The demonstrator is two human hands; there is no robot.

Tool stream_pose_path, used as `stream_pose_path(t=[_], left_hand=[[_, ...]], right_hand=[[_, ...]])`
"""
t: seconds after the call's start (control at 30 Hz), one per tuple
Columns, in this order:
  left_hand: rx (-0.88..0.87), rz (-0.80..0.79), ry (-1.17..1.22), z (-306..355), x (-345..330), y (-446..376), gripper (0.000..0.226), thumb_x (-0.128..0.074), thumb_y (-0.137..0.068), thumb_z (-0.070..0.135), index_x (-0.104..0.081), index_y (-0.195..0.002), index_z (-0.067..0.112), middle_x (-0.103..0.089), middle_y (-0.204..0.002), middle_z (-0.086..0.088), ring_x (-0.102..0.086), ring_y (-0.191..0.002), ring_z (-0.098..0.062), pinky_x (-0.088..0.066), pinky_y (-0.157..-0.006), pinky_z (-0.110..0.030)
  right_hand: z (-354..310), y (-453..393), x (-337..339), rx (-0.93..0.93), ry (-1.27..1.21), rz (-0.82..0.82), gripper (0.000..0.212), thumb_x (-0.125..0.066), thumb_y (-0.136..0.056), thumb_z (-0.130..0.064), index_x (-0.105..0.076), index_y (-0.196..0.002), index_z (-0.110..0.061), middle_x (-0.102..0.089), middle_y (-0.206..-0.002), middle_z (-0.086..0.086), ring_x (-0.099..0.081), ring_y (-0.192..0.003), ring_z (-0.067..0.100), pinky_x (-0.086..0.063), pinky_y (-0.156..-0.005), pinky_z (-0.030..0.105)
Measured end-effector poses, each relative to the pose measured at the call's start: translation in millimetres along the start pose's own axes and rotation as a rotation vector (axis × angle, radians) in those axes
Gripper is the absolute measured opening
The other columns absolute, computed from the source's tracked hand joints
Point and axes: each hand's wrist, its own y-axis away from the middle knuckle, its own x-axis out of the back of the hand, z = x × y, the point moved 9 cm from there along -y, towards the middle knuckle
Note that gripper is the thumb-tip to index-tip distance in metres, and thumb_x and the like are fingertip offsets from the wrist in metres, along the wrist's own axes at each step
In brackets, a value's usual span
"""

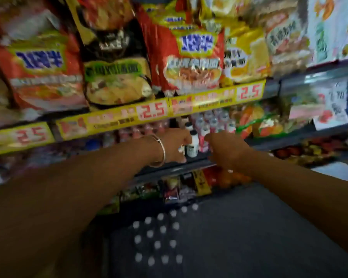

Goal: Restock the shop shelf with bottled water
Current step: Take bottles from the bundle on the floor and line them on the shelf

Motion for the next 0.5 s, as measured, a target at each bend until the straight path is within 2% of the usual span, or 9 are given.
stream_pose_path(t=[0.07,0.2,0.33,0.43,0.5], left_hand=[[0.005,-0.049,0.017,-22,-60,-24,0.055,-0.068,-0.083,0.015,-0.043,-0.132,0.008,-0.046,-0.135,-0.009,-0.048,-0.122,-0.026,-0.04,-0.099,-0.031],[0.022,-0.091,0.099,-70,-175,-71,0.045,-0.071,-0.079,0.013,-0.053,-0.12,0.003,-0.059,-0.117,-0.013,-0.055,-0.11,-0.028,-0.039,-0.082,-0.023],[0.032,-0.168,0.105,-123,-289,-113,0.057,-0.07,-0.08,0.015,-0.045,-0.131,0.005,-0.045,-0.135,-0.012,-0.044,-0.125,-0.026,-0.032,-0.094,-0.023],[0.072,-0.182,0.077,-168,-364,-141,0.053,-0.073,-0.077,0.017,-0.049,-0.124,0.011,-0.046,-0.129,-0.009,-0.045,-0.121,-0.027,-0.038,-0.097,-0.03],[0.11,-0.189,0.055,-194,-405,-158,0.056,-0.072,-0.077,0.019,-0.047,-0.127,0.014,-0.043,-0.132,-0.008,-0.042,-0.123,-0.027,-0.037,-0.101,-0.034]], right_hand=[[11,-13,-70,-0.024,-0.04,-0.084,0.034,-0.053,-0.09,-0.013,-0.048,-0.123,-0.008,-0.052,-0.126,0.016,-0.051,-0.117,0.035,-0.045,-0.088,0.04],[29,-42,-210,-0.101,-0.135,-0.198,0.037,-0.054,-0.089,-0.012,-0.05,-0.126,-0.008,-0.052,-0.129,0.016,-0.053,-0.118,0.034,-0.047,-0.093,0.041],[44,-70,-344,-0.186,-0.201,-0.319,0.046,-0.061,-0.089,-0.024,-0.046,-0.13,-0.011,-0.05,-0.131,0.015,-0.05,-0.121,0.033,-0.044,-0.092,0.039],[50,-93,-434,-0.244,-0.274,-0.367,0.056,-0.066,-0.085,-0.028,-0.043,-0.134,-0.013,-0.05,-0.134,0.013,-0.048,-0.124,0.031,-0.043,-0.098,0.039],[54,-108,-486,-0.286,-0.316,-0.368,0.06,-0.068,-0.083,-0.029,-0.042,-0.134,-0.014,-0.051,-0.133,0.012,-0.047,-0.124,0.03,-0.043,-0.1,0.039]])
